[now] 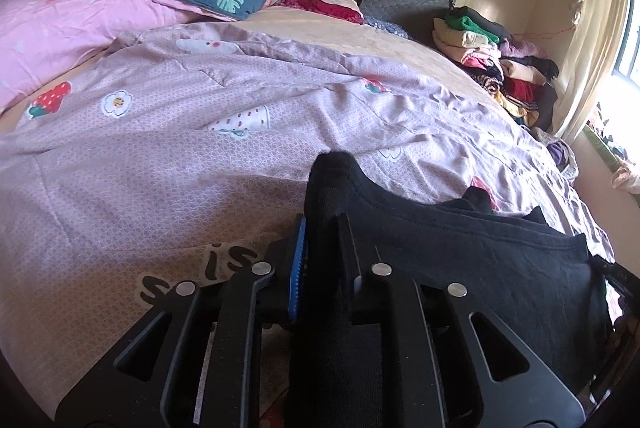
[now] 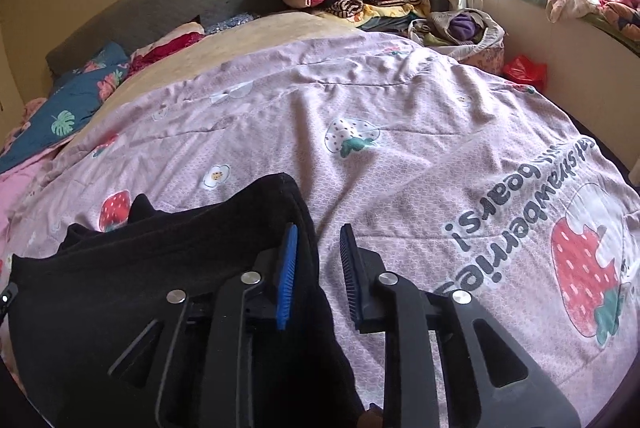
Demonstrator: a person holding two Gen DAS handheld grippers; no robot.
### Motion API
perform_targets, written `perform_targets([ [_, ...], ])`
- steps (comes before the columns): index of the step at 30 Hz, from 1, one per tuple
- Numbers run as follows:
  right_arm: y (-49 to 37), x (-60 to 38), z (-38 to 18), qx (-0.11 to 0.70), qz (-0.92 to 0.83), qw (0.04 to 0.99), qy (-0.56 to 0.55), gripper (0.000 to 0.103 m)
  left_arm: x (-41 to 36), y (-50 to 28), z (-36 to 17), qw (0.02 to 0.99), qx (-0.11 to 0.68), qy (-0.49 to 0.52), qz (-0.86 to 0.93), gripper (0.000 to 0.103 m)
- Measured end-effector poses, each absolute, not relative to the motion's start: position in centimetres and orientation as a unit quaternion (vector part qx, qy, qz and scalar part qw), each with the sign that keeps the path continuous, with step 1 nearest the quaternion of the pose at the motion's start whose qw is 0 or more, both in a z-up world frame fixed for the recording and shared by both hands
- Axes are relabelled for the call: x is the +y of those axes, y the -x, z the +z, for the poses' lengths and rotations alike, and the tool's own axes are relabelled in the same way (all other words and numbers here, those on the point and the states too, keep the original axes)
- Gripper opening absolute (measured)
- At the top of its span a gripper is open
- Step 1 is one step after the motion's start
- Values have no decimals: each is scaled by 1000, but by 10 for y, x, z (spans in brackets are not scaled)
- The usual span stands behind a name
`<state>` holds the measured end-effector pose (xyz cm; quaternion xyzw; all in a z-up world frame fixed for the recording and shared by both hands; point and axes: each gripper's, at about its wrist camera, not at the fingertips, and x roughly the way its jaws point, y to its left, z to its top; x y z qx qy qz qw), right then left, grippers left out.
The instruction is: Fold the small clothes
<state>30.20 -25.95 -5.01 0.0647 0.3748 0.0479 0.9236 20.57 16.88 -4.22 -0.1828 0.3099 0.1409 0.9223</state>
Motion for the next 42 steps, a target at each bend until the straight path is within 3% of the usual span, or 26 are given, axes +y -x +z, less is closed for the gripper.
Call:
perform_targets([
  [5,-295,-271,-45,375,49,921,-90,38,170,-196,-37,922,307,193,139,16],
  [7,-289,-276,-39,369,46,923,-97,44,169,-193,-34,921,307,198,133,27],
  [15,-260,-301,-21,360,77,916,-157,59,158,-171,-29,920,320,204,98,53],
  [21,-228,-306,-6,344,77,927,-131,68,149,-153,-20,923,326,191,79,79],
  [40,-177,-314,-50,394,84,907,-123,65,138,-113,-49,898,385,212,28,79],
  [41,-177,-314,-51,394,86,906,-125,63,137,-113,-51,895,390,214,27,78],
  [42,-176,-315,-51,395,89,906,-127,61,138,-113,-53,892,394,220,25,70],
])
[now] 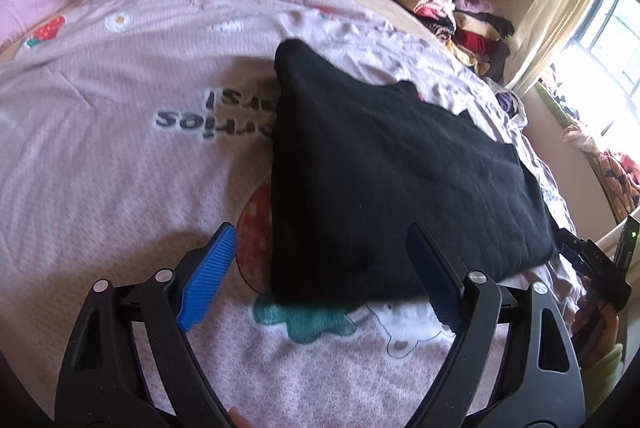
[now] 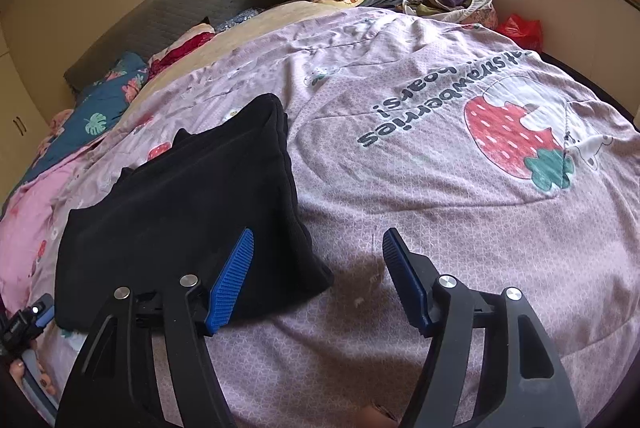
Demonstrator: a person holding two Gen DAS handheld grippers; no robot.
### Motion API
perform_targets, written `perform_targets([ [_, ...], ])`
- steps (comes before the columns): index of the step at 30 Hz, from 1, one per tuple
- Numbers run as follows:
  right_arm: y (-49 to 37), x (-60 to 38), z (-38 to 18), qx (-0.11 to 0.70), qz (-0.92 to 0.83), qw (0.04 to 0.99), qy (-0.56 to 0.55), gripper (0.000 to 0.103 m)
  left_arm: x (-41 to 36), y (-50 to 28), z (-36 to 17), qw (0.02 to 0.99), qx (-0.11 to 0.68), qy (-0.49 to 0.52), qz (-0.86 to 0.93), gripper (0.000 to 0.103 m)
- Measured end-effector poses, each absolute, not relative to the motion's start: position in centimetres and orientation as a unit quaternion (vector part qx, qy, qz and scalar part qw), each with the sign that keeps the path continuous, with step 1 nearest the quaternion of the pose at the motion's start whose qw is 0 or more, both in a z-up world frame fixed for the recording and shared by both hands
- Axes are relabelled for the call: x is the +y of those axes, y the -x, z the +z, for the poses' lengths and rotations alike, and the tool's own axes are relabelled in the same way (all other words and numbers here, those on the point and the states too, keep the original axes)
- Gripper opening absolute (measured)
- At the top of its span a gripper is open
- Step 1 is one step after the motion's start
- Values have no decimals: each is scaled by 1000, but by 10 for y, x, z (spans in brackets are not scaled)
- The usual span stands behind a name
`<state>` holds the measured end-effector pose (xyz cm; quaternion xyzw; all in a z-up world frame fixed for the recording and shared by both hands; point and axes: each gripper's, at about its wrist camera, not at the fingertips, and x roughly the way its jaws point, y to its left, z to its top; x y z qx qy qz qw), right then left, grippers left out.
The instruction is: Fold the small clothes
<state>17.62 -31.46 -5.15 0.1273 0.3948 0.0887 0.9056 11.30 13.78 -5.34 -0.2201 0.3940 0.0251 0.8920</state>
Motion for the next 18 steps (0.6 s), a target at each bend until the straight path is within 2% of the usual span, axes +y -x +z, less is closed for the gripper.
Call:
perform_targets([
  [1,-176,-315,-52,396,92,905,-129,55,139,-113,-56,888,397,231,21,54],
  [3,-175,-312,-56,402,97,901,-127,34,139,-113,-62,878,405,254,8,31],
  [4,-174,-312,-57,404,101,900,-127,17,138,-112,-63,878,407,250,10,24],
  [5,-172,-311,-57,401,105,902,-124,15,136,-110,-62,883,405,238,13,20],
  [8,-163,-308,-52,385,100,912,-104,11,133,-104,-58,888,401,225,9,17],
  [18,-159,-311,-59,405,72,904,-113,12,129,-97,-57,889,410,201,7,16],
])
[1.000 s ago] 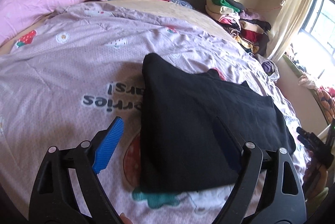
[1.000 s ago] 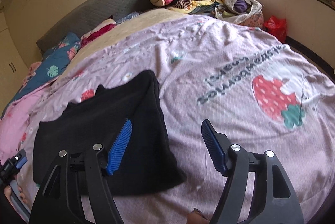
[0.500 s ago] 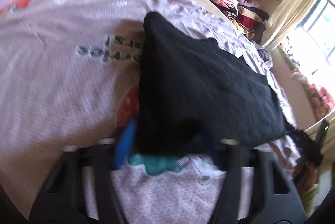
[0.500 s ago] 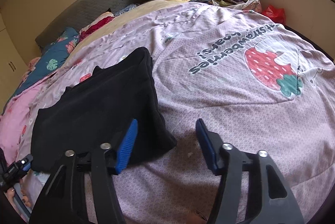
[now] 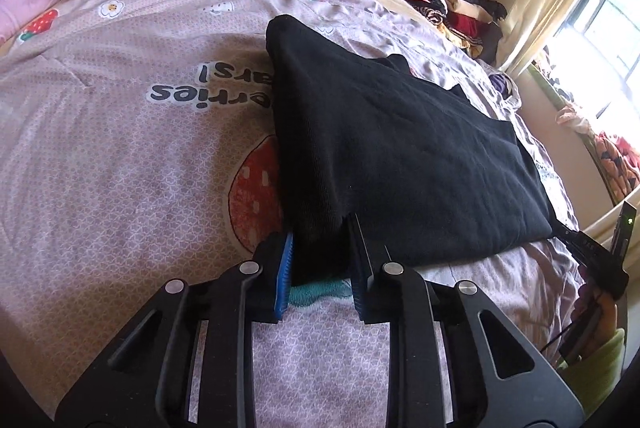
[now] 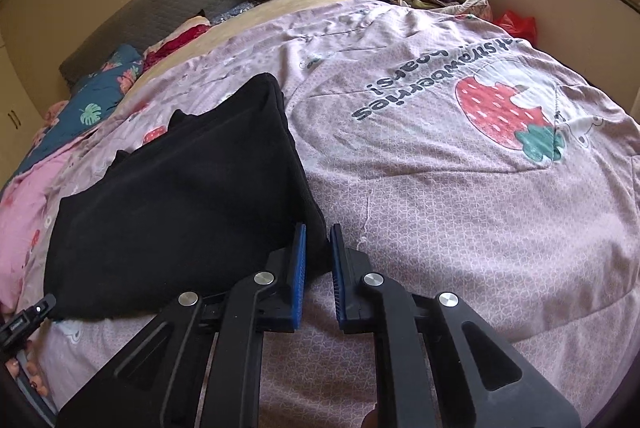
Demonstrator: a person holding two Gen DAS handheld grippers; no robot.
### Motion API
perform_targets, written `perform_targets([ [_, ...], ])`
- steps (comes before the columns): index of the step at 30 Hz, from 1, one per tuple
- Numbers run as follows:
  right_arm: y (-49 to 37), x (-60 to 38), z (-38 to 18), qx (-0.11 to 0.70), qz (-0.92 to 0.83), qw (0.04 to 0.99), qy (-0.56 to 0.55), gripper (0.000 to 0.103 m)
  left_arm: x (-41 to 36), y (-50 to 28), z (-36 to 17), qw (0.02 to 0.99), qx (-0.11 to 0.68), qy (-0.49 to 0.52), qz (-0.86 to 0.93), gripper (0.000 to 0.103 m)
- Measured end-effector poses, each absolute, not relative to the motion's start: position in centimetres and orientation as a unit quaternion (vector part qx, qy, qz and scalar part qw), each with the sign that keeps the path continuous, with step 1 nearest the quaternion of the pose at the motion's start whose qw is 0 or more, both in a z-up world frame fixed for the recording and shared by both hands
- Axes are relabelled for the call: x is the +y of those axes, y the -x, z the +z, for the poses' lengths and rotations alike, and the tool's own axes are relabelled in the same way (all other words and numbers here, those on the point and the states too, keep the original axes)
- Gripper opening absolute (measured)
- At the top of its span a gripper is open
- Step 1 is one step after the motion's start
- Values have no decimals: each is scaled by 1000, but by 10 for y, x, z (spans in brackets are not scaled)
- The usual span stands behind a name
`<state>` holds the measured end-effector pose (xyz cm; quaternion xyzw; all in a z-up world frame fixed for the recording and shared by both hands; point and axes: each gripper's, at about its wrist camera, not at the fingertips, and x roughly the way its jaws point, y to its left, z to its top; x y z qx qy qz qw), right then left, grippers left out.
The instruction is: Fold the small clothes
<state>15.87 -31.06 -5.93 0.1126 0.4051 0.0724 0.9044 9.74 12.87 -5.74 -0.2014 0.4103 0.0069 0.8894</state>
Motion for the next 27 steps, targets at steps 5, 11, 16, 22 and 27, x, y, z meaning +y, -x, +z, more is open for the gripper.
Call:
perform_targets([
  [5,-147,-313,-58,408,71,903,-113,13,125,-93,-55,893,410,183,10,17],
  [11,-137,-323,-59,414,56,901,-119,13,124,-90,-56,892,415,181,13,19],
  [16,-131,-333,-59,411,50,901,-133,13,123,-86,-55,891,416,179,14,19],
  [22,-126,-335,-52,403,57,903,-138,15,121,-82,-53,890,420,176,15,21],
  [27,-121,-335,-44,394,63,906,-143,38,121,-76,-52,887,425,179,12,23],
])
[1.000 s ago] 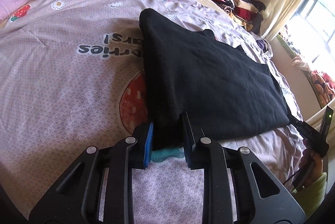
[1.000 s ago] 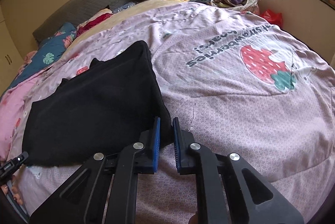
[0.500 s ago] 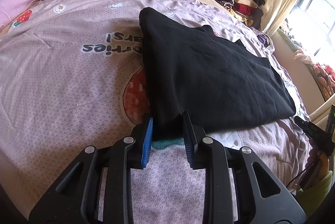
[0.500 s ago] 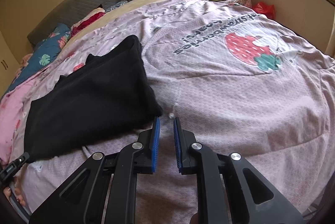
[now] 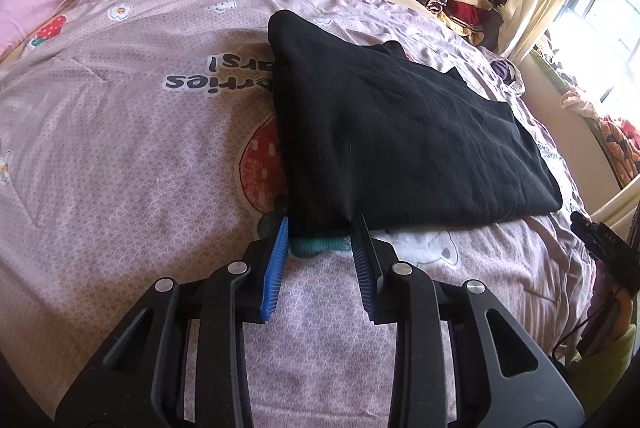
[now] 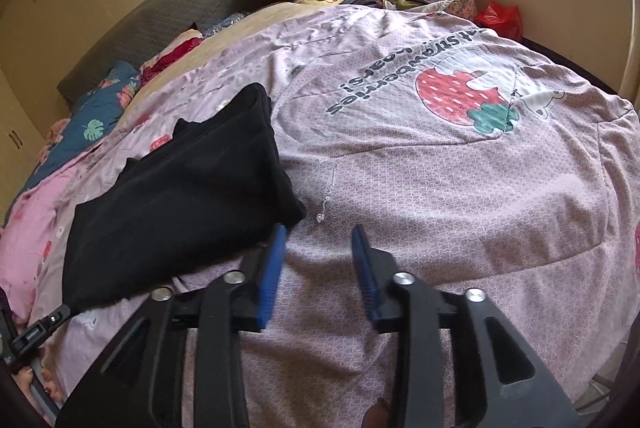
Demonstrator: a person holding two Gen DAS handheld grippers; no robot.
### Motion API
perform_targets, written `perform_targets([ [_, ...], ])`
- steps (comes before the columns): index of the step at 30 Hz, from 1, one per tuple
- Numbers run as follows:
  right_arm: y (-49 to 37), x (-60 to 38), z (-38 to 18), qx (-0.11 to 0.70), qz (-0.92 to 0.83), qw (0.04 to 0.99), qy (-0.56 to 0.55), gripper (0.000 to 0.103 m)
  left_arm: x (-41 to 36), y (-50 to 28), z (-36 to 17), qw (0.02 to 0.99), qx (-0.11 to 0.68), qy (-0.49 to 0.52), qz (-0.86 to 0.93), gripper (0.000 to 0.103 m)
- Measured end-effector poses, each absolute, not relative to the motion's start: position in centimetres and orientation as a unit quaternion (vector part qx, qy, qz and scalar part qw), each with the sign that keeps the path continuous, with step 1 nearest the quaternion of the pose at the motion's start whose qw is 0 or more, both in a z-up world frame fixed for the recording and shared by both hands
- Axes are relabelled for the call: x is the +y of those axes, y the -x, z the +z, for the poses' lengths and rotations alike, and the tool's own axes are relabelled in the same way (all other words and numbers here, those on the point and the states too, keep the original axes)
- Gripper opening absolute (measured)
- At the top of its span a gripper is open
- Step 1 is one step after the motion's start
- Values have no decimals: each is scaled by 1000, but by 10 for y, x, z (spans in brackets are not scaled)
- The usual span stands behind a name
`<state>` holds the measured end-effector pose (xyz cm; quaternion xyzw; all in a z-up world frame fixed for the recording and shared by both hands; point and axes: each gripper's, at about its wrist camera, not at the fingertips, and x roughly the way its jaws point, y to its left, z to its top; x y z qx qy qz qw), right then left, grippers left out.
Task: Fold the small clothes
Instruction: 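Open the left tool and pull both tools back from the bundle, then nudge the folded sweatshirt edge with the left tool, then lift away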
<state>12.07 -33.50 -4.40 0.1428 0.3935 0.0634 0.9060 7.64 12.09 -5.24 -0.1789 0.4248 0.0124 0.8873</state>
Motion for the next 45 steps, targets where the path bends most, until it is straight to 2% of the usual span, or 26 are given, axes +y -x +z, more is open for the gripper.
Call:
perform_targets([
  [1,-120,-334,-43,392,63,907,-140,38,121,-75,-52,887,425,179,12,25],
  [6,-114,-331,-37,386,69,910,-134,54,117,-69,-49,888,425,176,7,33],
  [8,-112,-329,-34,384,70,912,-127,63,115,-67,-46,890,422,174,6,39],
  [12,-106,-322,-27,376,76,916,-119,70,113,-62,-41,891,420,169,6,50],
  [17,-99,-310,-17,367,83,921,-101,88,113,-57,-33,895,413,167,8,67],
  [19,-95,-305,-11,361,87,924,-94,90,114,-55,-29,897,408,169,13,75],
  [23,-89,-291,-2,355,93,927,-74,93,118,-51,-26,898,403,174,19,80],
  [25,-87,-283,1,354,97,928,-69,94,120,-49,-25,899,402,175,22,87],
  [37,-70,-226,13,346,135,928,-18,94,146,-37,-10,908,374,183,55,93],
  [45,-59,-187,16,344,158,925,19,94,172,-25,-8,907,366,196,74,93],
])
